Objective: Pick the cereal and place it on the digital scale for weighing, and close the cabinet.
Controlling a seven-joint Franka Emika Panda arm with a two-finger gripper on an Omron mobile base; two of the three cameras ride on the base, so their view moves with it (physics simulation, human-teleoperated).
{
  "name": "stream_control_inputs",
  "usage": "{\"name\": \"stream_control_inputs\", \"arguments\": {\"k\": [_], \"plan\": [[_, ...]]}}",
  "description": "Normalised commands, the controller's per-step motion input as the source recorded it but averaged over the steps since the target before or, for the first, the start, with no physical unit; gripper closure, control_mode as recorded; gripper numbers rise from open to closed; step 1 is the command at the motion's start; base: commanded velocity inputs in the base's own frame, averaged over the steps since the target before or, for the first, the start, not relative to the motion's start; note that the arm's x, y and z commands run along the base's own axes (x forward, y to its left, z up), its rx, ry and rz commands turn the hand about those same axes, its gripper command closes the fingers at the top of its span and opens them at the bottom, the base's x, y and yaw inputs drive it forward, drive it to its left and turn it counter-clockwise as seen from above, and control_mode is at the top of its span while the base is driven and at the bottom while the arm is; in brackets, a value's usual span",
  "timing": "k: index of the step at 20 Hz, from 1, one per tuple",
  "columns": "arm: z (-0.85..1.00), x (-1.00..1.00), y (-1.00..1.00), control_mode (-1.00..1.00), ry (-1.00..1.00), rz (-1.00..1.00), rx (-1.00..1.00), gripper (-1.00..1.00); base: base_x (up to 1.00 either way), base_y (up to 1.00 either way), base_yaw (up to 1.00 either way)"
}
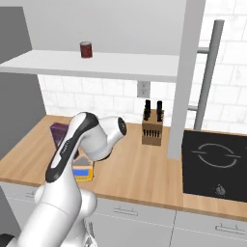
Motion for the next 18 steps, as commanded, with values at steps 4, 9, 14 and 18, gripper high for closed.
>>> {"name": "stream_control_inputs", "arguments": {"k": [4,9,14,18], "plan": [[-0.30,0.28,-0.09,-1.00,0.00,0.00,0.00,1.00,0.00,0.00,0.00],[-0.34,0.25,-0.01,-1.00,0.00,0.00,0.00,1.00,0.00,0.00,0.00],[-0.33,0.25,-0.06,-1.00,0.00,0.00,0.00,1.00,0.00,0.00,0.00],[-0.33,0.20,-0.17,-1.00,0.00,0.00,0.00,1.00,0.00,0.00,0.00]]}}
